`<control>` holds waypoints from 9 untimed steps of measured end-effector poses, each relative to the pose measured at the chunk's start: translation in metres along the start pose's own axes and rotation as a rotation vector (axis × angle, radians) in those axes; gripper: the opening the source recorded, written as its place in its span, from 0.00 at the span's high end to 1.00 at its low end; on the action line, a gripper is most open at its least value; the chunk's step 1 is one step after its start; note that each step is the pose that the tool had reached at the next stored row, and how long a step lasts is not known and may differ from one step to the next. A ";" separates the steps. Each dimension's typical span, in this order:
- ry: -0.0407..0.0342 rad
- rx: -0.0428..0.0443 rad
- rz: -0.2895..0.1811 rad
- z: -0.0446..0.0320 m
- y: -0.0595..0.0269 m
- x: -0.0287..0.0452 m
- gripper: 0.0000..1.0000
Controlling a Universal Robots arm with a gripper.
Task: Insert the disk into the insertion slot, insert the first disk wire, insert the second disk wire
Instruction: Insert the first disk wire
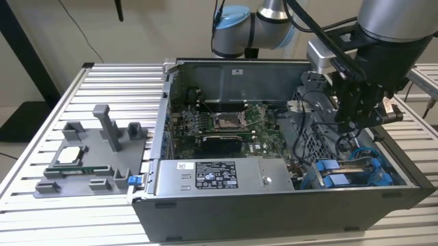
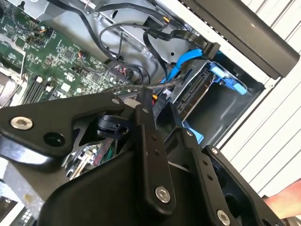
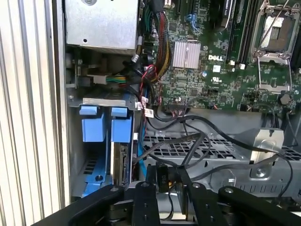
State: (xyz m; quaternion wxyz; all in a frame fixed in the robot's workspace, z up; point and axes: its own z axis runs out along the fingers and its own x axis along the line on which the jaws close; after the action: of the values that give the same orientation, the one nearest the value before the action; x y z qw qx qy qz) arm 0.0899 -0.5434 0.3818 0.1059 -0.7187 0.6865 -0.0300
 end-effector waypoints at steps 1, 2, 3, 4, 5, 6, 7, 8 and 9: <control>0.0000 0.0000 0.000 0.0000 0.0000 0.0000 0.00; 0.0003 0.0000 0.000 -0.0001 0.0000 -0.0001 0.00; 0.0004 0.0000 0.000 -0.0002 0.0000 -0.0003 0.00; 0.0005 0.0000 0.000 -0.0002 0.0001 -0.0004 0.00; 0.0004 0.0000 0.000 -0.0001 0.0001 -0.0005 0.00; 0.0004 0.0000 0.000 -0.0001 0.0002 -0.0005 1.00; 0.0005 0.0000 0.000 -0.0001 0.0002 -0.0006 1.00; 0.0003 0.0000 0.000 -0.0001 0.0002 -0.0006 1.00; 0.0004 -0.0001 0.000 -0.0001 0.0002 -0.0006 1.00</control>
State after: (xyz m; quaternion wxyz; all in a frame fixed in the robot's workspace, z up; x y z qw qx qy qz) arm 0.0897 -0.5428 0.3819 0.1057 -0.7188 0.6865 -0.0301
